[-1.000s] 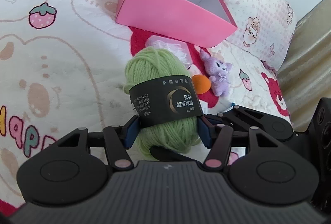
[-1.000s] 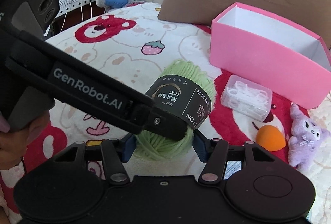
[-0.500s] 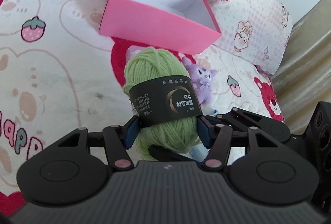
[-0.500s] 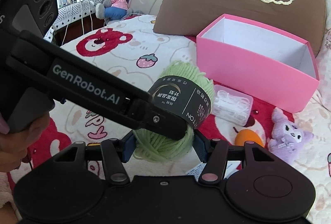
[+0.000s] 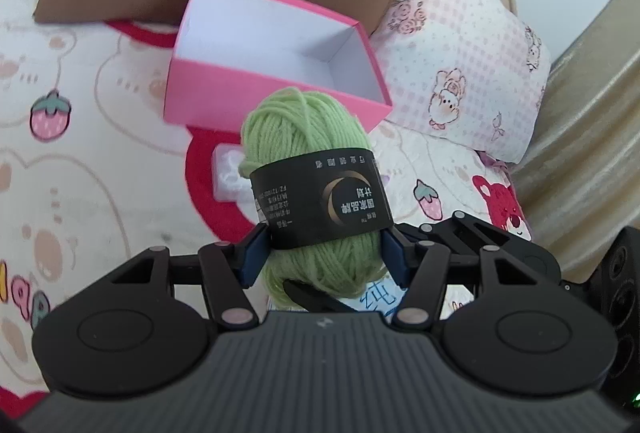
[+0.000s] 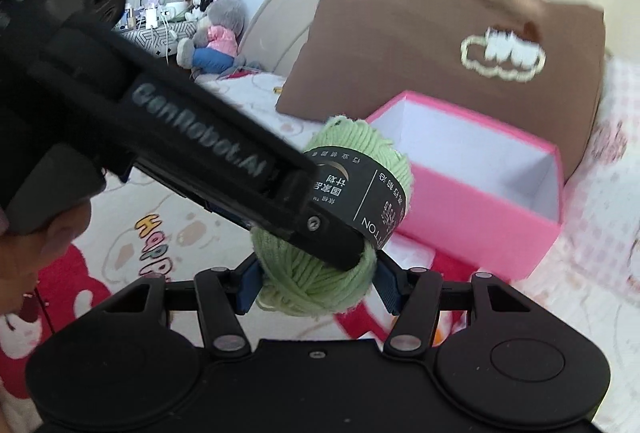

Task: Organize objects
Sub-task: 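Lift the green yarn skein with the left tool toward the pink box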

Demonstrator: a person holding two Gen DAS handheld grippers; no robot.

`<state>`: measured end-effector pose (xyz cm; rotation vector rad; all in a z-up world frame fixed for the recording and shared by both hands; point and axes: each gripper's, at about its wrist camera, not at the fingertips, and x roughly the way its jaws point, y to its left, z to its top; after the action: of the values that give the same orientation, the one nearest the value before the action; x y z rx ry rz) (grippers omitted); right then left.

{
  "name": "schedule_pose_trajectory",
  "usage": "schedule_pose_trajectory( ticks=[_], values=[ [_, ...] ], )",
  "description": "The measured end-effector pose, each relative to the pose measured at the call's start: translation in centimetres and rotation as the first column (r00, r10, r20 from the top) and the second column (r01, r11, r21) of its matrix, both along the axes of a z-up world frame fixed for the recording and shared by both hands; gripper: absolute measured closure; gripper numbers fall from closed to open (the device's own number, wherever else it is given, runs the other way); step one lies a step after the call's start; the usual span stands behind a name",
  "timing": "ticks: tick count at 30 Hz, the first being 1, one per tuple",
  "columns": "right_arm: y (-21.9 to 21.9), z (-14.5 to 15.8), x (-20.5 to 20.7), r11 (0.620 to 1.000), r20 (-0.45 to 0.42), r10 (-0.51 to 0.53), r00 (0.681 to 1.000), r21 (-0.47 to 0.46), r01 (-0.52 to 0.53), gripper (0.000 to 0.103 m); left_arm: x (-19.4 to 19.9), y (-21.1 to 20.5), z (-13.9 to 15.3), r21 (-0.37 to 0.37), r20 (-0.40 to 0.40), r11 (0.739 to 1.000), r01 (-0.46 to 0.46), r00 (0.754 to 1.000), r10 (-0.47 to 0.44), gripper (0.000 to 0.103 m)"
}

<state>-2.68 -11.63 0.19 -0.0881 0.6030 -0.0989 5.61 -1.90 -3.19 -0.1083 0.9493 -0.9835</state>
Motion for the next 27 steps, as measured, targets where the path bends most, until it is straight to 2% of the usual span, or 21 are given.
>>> schedule_pose_trajectory(
  ticks=[8,11,16,20,24,27],
  values=[
    [-0.9,1.6,0.1,1.000,0.018,-0.004,1.000,-0.020,0.004,0.040,0.0,-1.4,2.2,0.016,0.036,1.000,0.007,0.999,-0.007,0.045],
    [-1.4,2.2,0.2,1.000,0.029,-0.018,0.999,0.022,0.018,0.040,0.3,-2.0,3.3,0.039,0.038,0.999,0.003,0.999,-0.004,0.045],
    [-2.3,3.3,0.6,0.994,0.046,-0.043,0.998,0.102,0.038,0.040,1.1,-2.0,4.5,0.028,0.026,1.000,0.001,1.000,-0.002,0.044],
    [-2.8,4.5,1.6,0.995,0.034,-0.035,0.999,0.097,0.031,0.040,2.4,-2.7,5.9,0.032,-0.010,0.999,-0.001,1.000,0.002,0.044],
    [-4.4,5.3,2.9,0.988,0.018,-0.049,0.999,0.147,0.046,0.041,3.1,-4.0,6.8,0.048,-0.002,0.999,-0.003,1.000,0.003,0.045],
    [-5.1,5.7,3.4,0.987,0.035,-0.065,0.997,0.148,0.059,0.041,3.3,-5.0,7.5,0.053,0.029,0.999,0.002,1.000,-0.003,0.045]
  ],
)
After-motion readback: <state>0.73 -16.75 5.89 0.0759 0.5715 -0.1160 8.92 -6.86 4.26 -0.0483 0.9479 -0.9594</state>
